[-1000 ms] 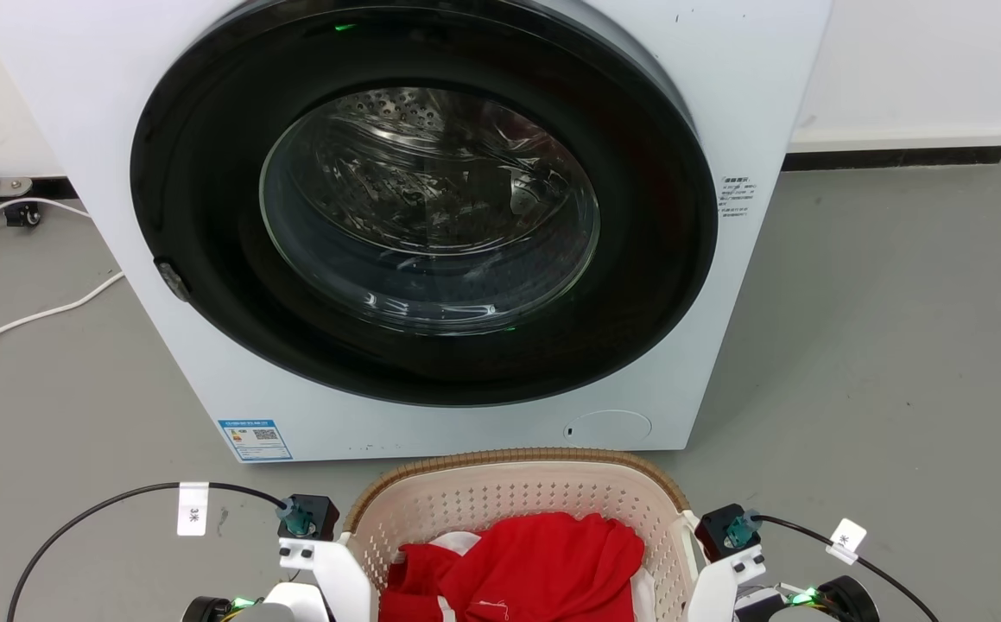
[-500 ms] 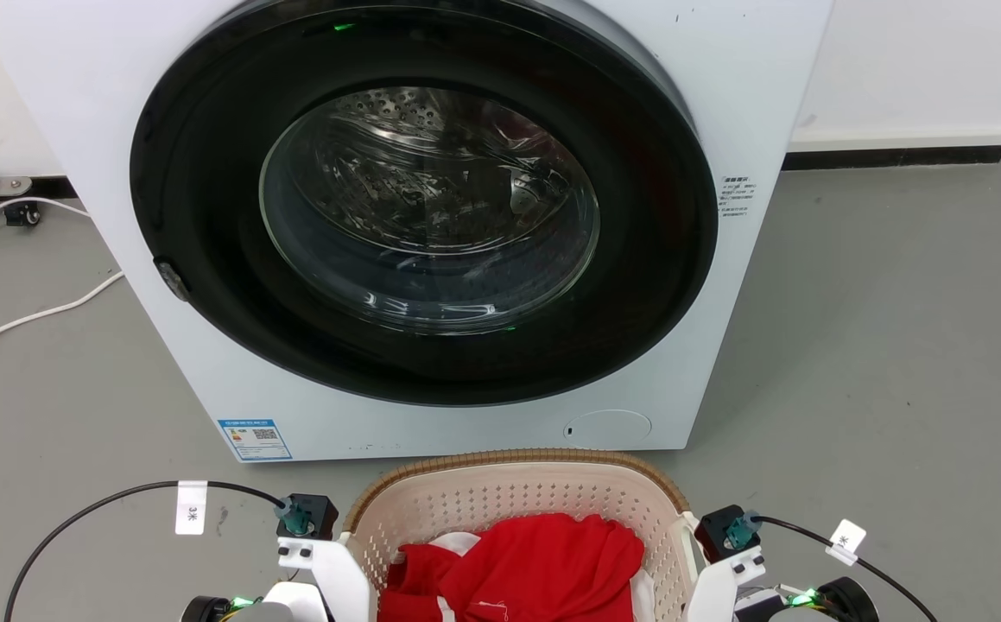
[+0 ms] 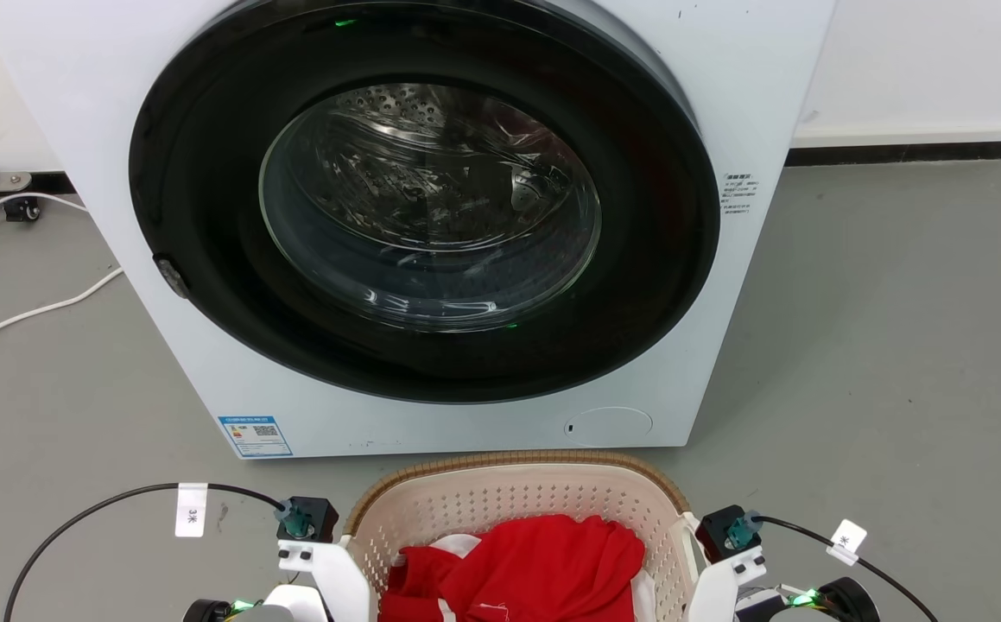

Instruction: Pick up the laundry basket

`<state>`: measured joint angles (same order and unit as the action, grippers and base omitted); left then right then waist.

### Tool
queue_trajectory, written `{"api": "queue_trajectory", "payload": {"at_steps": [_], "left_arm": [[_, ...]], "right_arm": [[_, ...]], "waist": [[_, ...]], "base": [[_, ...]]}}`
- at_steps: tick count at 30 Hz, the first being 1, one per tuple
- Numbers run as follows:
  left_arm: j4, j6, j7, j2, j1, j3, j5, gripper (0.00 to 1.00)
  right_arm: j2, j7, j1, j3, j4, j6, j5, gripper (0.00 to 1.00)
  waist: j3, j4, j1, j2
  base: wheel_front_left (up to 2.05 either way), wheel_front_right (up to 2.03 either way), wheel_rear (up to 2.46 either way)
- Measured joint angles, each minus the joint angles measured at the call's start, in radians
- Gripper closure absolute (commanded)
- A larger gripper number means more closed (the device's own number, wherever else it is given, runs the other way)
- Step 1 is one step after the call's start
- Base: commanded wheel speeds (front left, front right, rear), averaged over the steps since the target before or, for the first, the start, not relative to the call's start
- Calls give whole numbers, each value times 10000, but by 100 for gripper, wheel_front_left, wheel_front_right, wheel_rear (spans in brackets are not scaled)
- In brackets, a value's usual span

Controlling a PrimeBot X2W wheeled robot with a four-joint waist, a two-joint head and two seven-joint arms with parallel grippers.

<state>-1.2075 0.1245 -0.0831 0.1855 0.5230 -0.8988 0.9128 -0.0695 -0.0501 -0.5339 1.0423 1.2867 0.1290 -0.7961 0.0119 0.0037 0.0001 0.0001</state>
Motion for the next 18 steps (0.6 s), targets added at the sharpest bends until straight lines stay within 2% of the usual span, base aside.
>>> {"api": "queue_trajectory", "payload": {"at_steps": [18], "left_arm": [[-98,0,115,13,66,-606,535,100]], "right_arm": [[-50,29,-5,267,23,0,-303,100]], "waist": [[0,34,0,0]], "base": [[0,0,0]]}}
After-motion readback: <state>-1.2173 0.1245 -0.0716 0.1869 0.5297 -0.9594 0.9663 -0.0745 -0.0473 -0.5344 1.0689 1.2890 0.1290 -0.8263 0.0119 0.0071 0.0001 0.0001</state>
